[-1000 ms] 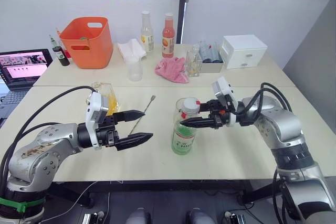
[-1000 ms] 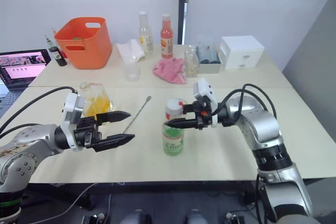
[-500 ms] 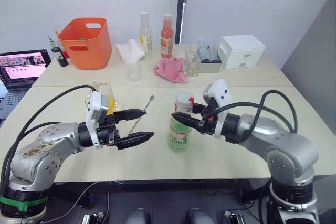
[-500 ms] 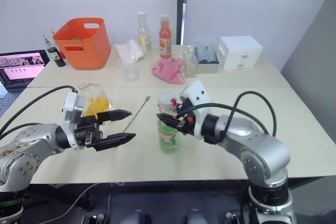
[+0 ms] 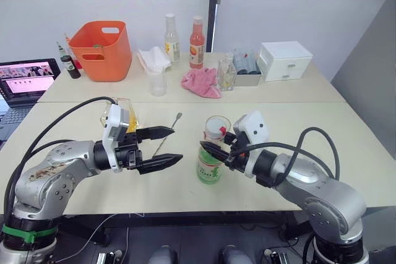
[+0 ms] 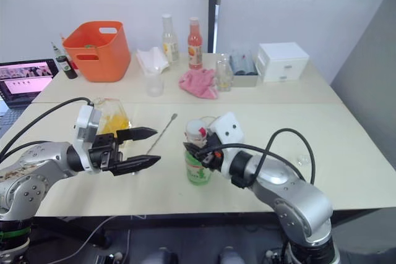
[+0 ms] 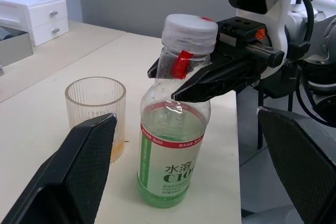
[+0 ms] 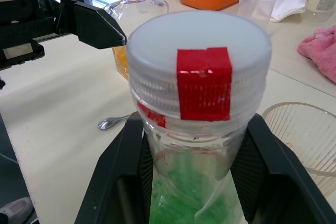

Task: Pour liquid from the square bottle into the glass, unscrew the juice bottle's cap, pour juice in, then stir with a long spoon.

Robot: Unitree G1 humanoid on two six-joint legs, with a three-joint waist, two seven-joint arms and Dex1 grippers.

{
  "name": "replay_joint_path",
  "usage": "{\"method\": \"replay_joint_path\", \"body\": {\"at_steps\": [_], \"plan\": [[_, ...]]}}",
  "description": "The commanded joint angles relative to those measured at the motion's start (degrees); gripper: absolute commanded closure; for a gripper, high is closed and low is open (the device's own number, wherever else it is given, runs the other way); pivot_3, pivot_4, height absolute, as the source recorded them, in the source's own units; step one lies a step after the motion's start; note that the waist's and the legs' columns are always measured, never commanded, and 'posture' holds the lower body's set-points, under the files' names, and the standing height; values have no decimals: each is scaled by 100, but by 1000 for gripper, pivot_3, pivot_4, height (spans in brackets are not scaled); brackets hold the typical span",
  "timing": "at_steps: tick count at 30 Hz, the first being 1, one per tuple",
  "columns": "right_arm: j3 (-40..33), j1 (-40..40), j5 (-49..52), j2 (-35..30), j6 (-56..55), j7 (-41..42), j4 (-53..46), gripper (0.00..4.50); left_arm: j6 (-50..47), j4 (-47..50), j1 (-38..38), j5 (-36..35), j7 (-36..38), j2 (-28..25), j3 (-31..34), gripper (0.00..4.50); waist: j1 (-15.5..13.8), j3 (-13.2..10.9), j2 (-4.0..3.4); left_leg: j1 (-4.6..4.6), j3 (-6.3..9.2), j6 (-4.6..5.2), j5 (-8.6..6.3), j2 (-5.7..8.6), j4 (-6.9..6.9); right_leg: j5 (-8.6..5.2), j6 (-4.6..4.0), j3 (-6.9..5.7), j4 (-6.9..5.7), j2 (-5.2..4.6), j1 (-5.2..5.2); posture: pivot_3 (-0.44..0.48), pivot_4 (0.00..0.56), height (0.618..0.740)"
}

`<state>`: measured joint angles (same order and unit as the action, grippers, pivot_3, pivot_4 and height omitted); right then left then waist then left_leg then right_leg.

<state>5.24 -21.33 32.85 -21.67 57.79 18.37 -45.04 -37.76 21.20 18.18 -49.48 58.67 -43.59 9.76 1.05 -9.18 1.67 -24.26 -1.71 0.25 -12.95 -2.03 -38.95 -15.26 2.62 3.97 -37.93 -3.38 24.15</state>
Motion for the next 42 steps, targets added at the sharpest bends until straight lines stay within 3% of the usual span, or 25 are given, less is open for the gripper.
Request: {"method": "replay_joint_path", "body": {"at_steps": [1,4,6,12,17,29,42], "plan": [[245,81,-69,-96,-217,160,61,3029,22,20,118,47,86,-83,-23,0,16,0,0,1,-1,0,0,-1,0,0,0,0,0,1,0,0,150,715],[301,57,-75,-146,-366,251,117,3029,3,43,95,40,103,-95,-27,0,22,0,0,2,0,0,0,-2,0,0,0,0,-1,2,0,0,150,715],[314,39,-64,-192,-460,347,156,2015,4,33,108,42,112,-92,-36,0,25,0,0,2,1,0,0,-2,0,0,-1,0,-1,2,0,0,150,715],[58,-58,165,-308,-623,635,247,31,6,24,142,50,146,-117,-41,0,13,0,1,-2,1,0,0,-1,0,0,-1,0,0,1,2,0,150,715],[-460,-145,560,-654,-660,1161,429,31,41,-5,251,118,199,-145,-148,0,-16,-1,2,-2,1,0,0,0,-1,0,-1,0,2,0,0,0,150,715],[-1531,-552,1760,-2081,-787,3333,1678,31,154,-635,1434,701,487,237,-1017,0,-30,-5,9,-7,-15,1,1,3,-2,0,-1,-2,8,2,-3,0,150,715],[-1728,-548,2058,-2262,-717,3157,1801,31,357,-1405,2300,1306,869,1056,-1788,0,-23,-6,11,-10,-13,2,1,5,-2,0,0,-1,7,2,0,0,150,715]]}}
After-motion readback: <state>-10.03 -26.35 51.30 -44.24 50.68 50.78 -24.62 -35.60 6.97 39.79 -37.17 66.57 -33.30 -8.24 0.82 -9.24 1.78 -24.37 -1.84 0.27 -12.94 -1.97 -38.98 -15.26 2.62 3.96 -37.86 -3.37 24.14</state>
